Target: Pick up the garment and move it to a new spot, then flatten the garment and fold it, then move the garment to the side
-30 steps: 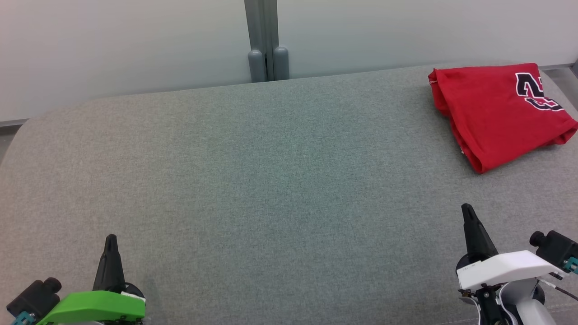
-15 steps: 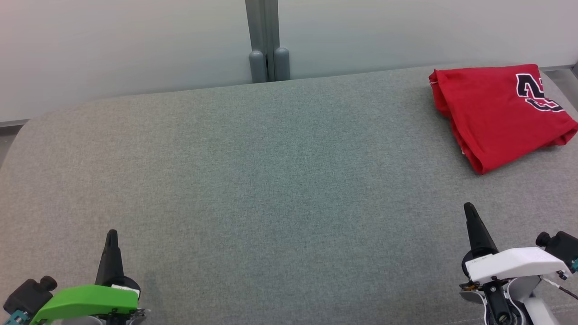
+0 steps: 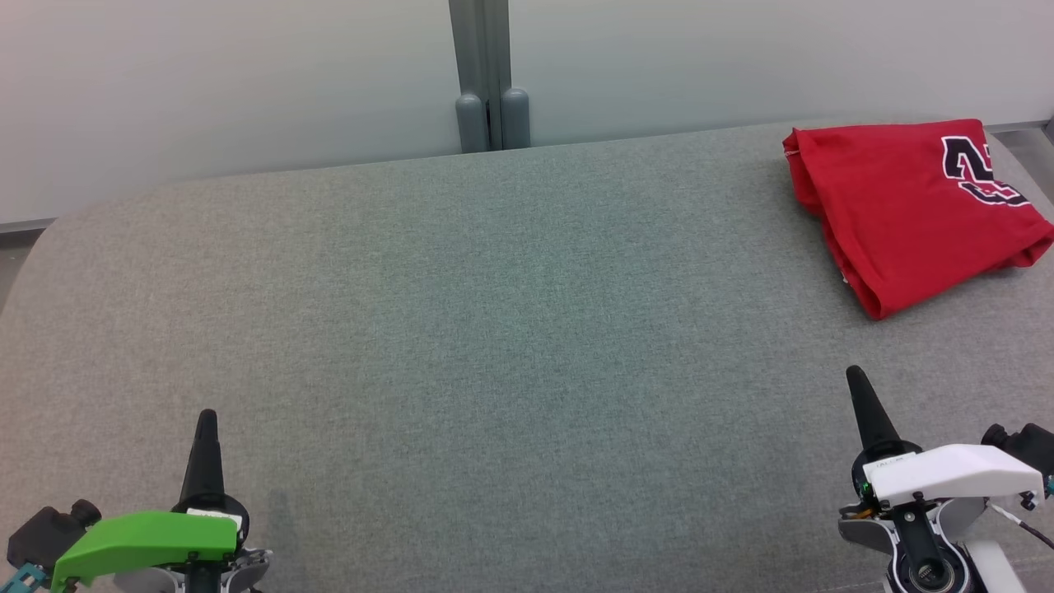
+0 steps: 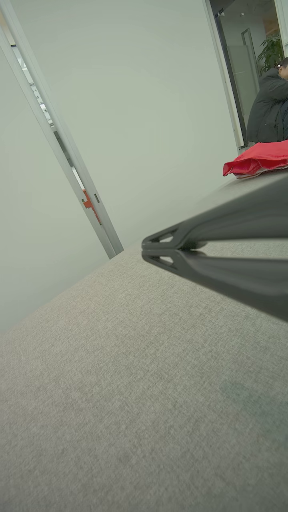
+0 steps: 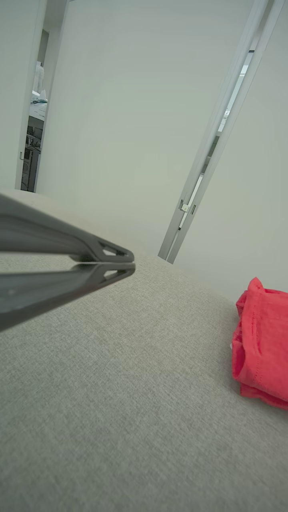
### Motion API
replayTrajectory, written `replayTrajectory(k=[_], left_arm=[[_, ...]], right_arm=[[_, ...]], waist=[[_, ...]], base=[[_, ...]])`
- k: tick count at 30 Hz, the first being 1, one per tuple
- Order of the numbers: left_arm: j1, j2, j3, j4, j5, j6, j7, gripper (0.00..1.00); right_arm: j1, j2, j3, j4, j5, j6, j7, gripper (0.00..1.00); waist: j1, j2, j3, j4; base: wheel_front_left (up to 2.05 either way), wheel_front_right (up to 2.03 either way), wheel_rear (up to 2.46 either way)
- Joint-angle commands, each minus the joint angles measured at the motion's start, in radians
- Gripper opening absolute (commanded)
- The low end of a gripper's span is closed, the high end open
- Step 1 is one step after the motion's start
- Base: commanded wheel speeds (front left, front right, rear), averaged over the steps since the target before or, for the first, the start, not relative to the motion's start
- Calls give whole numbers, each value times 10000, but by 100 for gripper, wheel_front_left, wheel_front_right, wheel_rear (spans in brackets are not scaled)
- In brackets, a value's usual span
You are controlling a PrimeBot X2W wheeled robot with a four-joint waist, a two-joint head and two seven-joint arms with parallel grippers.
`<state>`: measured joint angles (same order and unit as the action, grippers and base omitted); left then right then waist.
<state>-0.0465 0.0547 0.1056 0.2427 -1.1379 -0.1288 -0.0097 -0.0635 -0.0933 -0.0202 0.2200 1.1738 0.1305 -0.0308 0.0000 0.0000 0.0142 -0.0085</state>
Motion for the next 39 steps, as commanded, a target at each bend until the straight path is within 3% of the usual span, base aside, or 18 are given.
replayTrajectory(k=[1,39], left_arm=[[-263,33,50,-60,-308,-20,70,0],[-584,-23,88,6,-3505,-30,925,0]], right_arm=[[-190,-13,-68,-49,270,3,63,0],[-412,205,-560,162,3357,4,958,0]], waist=[[0,0,-2,2],[0,0,-74,57]], base=[[0,0,0],[0,0,0]])
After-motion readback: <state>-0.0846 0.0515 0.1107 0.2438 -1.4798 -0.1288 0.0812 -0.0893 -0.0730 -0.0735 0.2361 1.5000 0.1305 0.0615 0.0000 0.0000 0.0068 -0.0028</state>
